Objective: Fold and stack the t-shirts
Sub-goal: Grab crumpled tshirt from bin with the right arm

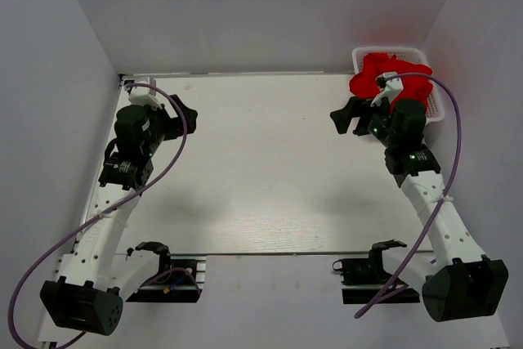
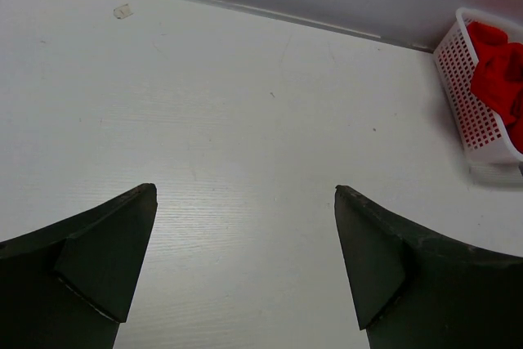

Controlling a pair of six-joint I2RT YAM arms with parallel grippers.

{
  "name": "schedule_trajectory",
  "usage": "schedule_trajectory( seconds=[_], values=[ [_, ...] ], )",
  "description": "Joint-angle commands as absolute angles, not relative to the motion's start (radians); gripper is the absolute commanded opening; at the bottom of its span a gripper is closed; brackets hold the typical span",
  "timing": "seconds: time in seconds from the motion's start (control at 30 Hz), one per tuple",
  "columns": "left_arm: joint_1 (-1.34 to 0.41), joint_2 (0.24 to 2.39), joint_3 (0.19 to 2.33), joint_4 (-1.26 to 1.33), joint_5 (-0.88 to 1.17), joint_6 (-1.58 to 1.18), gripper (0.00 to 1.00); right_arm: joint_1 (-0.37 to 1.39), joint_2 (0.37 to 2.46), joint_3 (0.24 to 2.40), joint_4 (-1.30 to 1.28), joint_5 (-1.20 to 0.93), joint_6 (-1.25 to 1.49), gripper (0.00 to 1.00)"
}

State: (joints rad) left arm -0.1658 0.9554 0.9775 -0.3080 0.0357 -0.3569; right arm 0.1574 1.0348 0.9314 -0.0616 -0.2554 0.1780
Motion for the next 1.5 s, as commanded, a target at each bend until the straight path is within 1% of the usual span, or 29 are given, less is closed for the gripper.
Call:
schedule_trajectory(
  seconds=[0.0,0.1,0.13,0.2,0.23,0.27,0.3,0.33,0.4,0.43,0.53,0.57,0.63,0.67,0.7,0.8,0.83,0.93,0.97,1.03,1.1,1.13,1.17,1.2,1.23,1.47],
  values=[
    [-0.164,0.945,0.994,-0.308,0.018,-0.379,1.00,0.149,1.066,0.898,-0.009,-0.128,0.262,0.90],
    [-0.164,0.966,0.992,-0.319,-0.003,-0.379,1.00,0.150,1.176,0.955,-0.046,-0.020,0.262,0.90],
    [-0.164,0.966,1.005,-0.319,-0.003,-0.379,1.00,0.147,1.199,1.032,-0.069,-0.006,0.223,0.90],
    [-0.164,0.997,1.017,-0.328,-0.003,-0.370,1.00,0.143,1.299,1.093,-0.110,0.026,0.172,0.90],
    [-0.164,0.997,1.017,-0.328,-0.003,-0.361,1.00,0.138,1.327,1.192,-0.161,0.099,0.170,0.90],
    [-0.164,1.014,1.028,-0.328,-0.003,-0.360,1.00,0.130,1.410,1.224,-0.178,0.135,0.176,0.90],
    [-0.164,1.023,1.028,-0.319,-0.003,-0.360,1.00,0.127,1.446,1.256,-0.193,0.167,0.182,0.90],
    [-0.164,1.044,1.038,-0.319,-0.003,-0.350,1.00,0.112,1.474,1.320,-0.246,0.283,0.198,0.90],
    [-0.164,1.069,1.051,-0.319,-0.012,-0.341,1.00,0.088,1.590,1.440,-0.284,0.322,0.183,0.90],
    [-0.164,1.097,1.077,-0.331,-0.012,-0.328,1.00,0.054,1.612,1.468,-0.305,0.345,0.178,0.90],
    [-0.164,1.143,1.115,-0.354,-0.031,-0.308,1.00,0.020,1.785,1.615,-0.321,0.376,0.149,0.90],
    [-0.164,1.175,1.124,-0.354,-0.031,-0.308,1.00,0.012,1.816,1.725,-0.328,0.368,0.150,0.89],
    [-0.164,1.204,1.153,-0.365,-0.031,-0.299,1.00,-0.035,1.947,1.810,-0.370,0.362,0.150,0.88],
    [-0.164,1.216,1.154,-0.365,-0.022,-0.299,1.00,-0.049,1.980,1.901,-0.411,0.336,0.149,0.85],
    [-0.164,1.238,1.166,-0.365,-0.009,-0.290,1.00,-0.060,2.068,1.981,-0.419,0.333,0.132,0.85],
    [-0.164,1.259,1.175,-0.365,-0.009,-0.279,1.00,-0.071,2.172,2.139,-0.425,0.318,0.097,0.84],
    [-0.164,1.269,1.175,-0.365,-0.009,-0.279,1.00,-0.072,2.209,2.181,-0.425,0.318,0.095,0.84],
    [-0.164,1.279,1.175,-0.353,-0.018,-0.279,1.00,-0.087,2.262,2.201,-0.388,0.325,0.094,0.82],
    [-0.164,1.290,1.175,-0.344,-0.018,-0.279,1.00,-0.097,2.272,2.195,-0.381,0.330,0.097,0.79],
    [-0.164,1.304,1.184,-0.344,-0.018,-0.279,1.00,-0.107,2.283,2.189,-0.354,0.318,0.097,0.66],
    [-0.164,1.327,1.204,-0.344,-0.028,-0.279,1.00,-0.107,2.296,2.189,-0.344,0.296,0.101,0.49],
    [-0.164,1.342,1.204,-0.344,-0.028,-0.279,1.00,-0.113,2.298,2.186,-0.341,0.293,0.103,0.30],
    [-0.164,1.342,1.215,-0.344,-0.028,-0.279,1.00,-0.114,2.298,2.186,-0.339,0.290,0.107,0.19],
    [-0.164,1.357,1.226,-0.344,-0.028,-0.279,1.00,-0.115,2.298,2.187,-0.331,0.293,0.109,0.05],
    [-0.164,1.368,1.226,-0.344,-0.018,-0.279,1.00,-0.117,2.290,2.186,-0.324,0.298,0.112,0.00],
    [-0.164,1.365,1.244,-0.344,-0.009,-0.259,1.00,-0.117,2.181,2.154,-0.250,0.262,0.101,0.00]
  ],
)
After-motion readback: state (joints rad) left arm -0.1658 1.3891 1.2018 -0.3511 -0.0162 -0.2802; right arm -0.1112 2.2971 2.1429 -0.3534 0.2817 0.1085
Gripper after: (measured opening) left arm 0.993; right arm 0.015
